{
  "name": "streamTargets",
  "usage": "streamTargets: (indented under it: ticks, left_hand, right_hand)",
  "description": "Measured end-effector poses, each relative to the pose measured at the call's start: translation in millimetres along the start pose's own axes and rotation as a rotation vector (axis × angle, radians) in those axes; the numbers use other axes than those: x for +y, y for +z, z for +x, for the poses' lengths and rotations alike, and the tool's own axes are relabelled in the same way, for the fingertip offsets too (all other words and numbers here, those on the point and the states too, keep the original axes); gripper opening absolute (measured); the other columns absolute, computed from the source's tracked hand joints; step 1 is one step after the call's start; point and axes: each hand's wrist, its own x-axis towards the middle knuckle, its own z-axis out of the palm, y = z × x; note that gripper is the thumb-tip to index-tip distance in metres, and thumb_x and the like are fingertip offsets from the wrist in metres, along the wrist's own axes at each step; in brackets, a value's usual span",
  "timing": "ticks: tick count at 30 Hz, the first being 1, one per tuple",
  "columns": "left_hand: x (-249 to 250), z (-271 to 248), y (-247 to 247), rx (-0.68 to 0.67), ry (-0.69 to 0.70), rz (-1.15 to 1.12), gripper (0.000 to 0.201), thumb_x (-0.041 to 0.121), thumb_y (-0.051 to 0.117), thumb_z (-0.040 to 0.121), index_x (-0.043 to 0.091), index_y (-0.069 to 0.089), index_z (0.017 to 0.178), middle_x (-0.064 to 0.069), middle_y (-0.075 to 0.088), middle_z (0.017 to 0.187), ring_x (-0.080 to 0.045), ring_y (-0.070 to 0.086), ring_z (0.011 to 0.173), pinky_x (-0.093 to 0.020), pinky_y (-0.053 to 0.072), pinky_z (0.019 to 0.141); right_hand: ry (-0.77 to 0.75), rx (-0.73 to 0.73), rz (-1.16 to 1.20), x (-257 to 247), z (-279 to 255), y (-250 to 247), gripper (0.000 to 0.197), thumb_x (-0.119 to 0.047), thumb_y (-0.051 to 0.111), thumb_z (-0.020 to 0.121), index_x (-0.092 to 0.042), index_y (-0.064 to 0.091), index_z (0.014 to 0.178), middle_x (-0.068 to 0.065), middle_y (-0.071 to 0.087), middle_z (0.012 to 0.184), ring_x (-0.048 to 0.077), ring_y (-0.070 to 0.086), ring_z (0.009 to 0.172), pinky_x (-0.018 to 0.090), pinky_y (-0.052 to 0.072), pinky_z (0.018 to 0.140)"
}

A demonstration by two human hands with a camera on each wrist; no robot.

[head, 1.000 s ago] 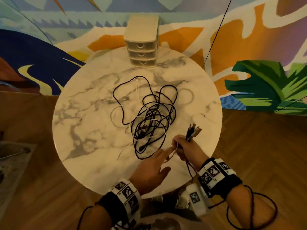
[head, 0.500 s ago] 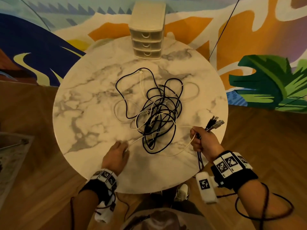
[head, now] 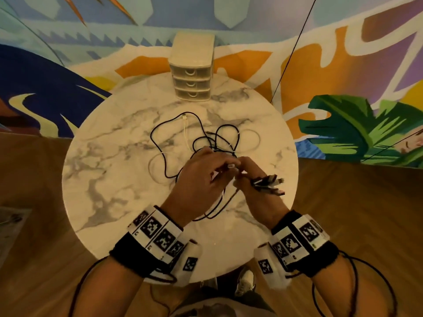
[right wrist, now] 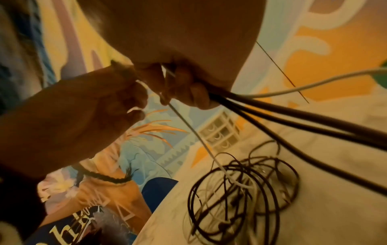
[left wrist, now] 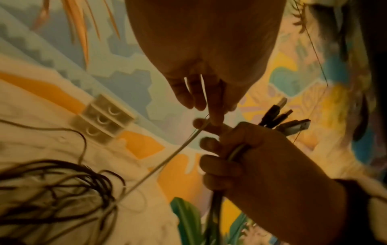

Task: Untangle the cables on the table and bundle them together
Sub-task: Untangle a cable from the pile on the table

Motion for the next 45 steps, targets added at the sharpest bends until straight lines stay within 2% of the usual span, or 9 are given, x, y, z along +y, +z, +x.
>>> streamTargets:
  ticks: [5, 11, 15, 20, 25, 29, 32, 34, 45]
  left_hand:
    - [16, 13, 7, -0.076, -0.040, -0.094, 0.023, 0.032, 0.057, 0.087, 0.019, 0.071, 0.098, 0.007, 0.059, 0.087, -0.011, 0.047, 0.091, -0.025, 0.040, 0.080]
    - [29, 16, 7, -0.158, 0.003, -0.204, 0.022, 0.025, 0.054, 0.090, 0.021, 0.069, 0.105, 0.007, 0.060, 0.091, -0.010, 0.051, 0.094, -0.023, 0.041, 0.084]
    - [33, 19, 6, -0.319, 0.014, -0.213, 0.030, 0.023, 0.044, 0.093, 0.023, 0.068, 0.110, 0.006, 0.054, 0.091, -0.012, 0.047, 0.095, -0.025, 0.038, 0.084]
    - [8, 12, 28, -0.005, -0.255, -0.521, 0.038, 0.007, 0.045, 0.083, 0.026, 0.058, 0.114, -0.003, 0.051, 0.112, -0.011, 0.052, 0.095, -0.013, 0.043, 0.077]
    - [-67, -59, 99, -0.664, -0.473, -0.152, 0.030, 0.018, 0.059, 0.088, 0.030, 0.054, 0.115, 0.008, 0.054, 0.114, -0.015, 0.057, 0.094, -0.023, 0.047, 0.083]
    - [-135, -77, 89, -0.363, -0.581, 0.010, 0.007, 0.035, 0.061, 0.080, 0.030, 0.059, 0.075, 0.010, 0.059, 0.076, -0.013, 0.061, 0.079, -0.021, 0.040, 0.073]
    - [-164, -39, 51, -0.185, -0.525, 0.119, 0.015, 0.026, 0.064, 0.086, 0.017, 0.070, 0.096, -0.004, 0.069, 0.104, -0.021, 0.061, 0.102, -0.031, 0.044, 0.092]
    - [-172, -4, 23, -0.097, -0.535, 0.177, 0.012, 0.020, 0.061, 0.090, 0.013, 0.070, 0.093, -0.010, 0.068, 0.096, -0.027, 0.062, 0.094, -0.032, 0.045, 0.081]
    - [-113, -33, 33, -0.124, -0.227, 0.428, 0.022, 0.025, 0.055, 0.091, 0.011, 0.070, 0.097, -0.005, 0.066, 0.097, -0.028, 0.065, 0.081, -0.034, 0.053, 0.066]
  right_hand:
    - [-0.160, 0.079, -0.102, -6, 2, -8, 0.042, -0.008, 0.053, 0.086, -0.045, 0.053, 0.107, -0.024, 0.056, 0.104, -0.015, 0.053, 0.105, 0.009, 0.040, 0.091]
    - [-0.142, 0.070, 0.054, -21, -4, -4, 0.018, -0.013, 0.046, 0.086, -0.029, 0.051, 0.093, -0.016, 0.051, 0.093, -0.022, 0.053, 0.085, -0.002, 0.038, 0.078]
    - [0.083, 0.040, 0.114, -22, -6, -9, 0.021, 0.011, 0.042, 0.093, 0.010, 0.059, 0.105, 0.012, 0.061, 0.086, -0.003, 0.056, 0.068, -0.005, 0.035, 0.065]
    - [0.098, 0.315, 0.272, -27, 6, -10, 0.046, -0.013, 0.029, 0.104, -0.016, 0.041, 0.060, 0.001, 0.042, 0.057, 0.014, 0.046, 0.056, 0.024, 0.040, 0.063]
    - [0.255, 0.414, 0.725, -20, 2, -34, 0.052, -0.028, 0.030, 0.102, -0.014, 0.028, 0.052, 0.002, 0.022, 0.044, 0.018, 0.026, 0.040, 0.030, 0.046, 0.051]
    - [0.309, 0.376, 0.727, -9, -11, -44, 0.056, -0.032, 0.029, 0.101, -0.017, 0.027, 0.047, -0.001, 0.017, 0.042, 0.014, 0.016, 0.040, 0.027, 0.027, 0.043]
    - [0.284, 0.414, 0.742, -8, -18, -52, 0.058, -0.032, 0.029, 0.101, -0.019, 0.028, 0.045, -0.003, 0.018, 0.041, 0.013, 0.016, 0.039, 0.025, 0.026, 0.042]
    - [0.248, 0.482, 0.756, -10, -19, -61, 0.058, -0.033, 0.029, 0.101, -0.020, 0.027, 0.045, -0.005, 0.018, 0.040, 0.012, 0.016, 0.038, 0.023, 0.026, 0.042]
    - [0.131, 0.377, 0.483, -21, -14, -58, 0.061, -0.034, 0.030, 0.103, -0.023, 0.032, 0.042, -0.006, 0.025, 0.042, 0.011, 0.020, 0.041, 0.022, 0.021, 0.044]
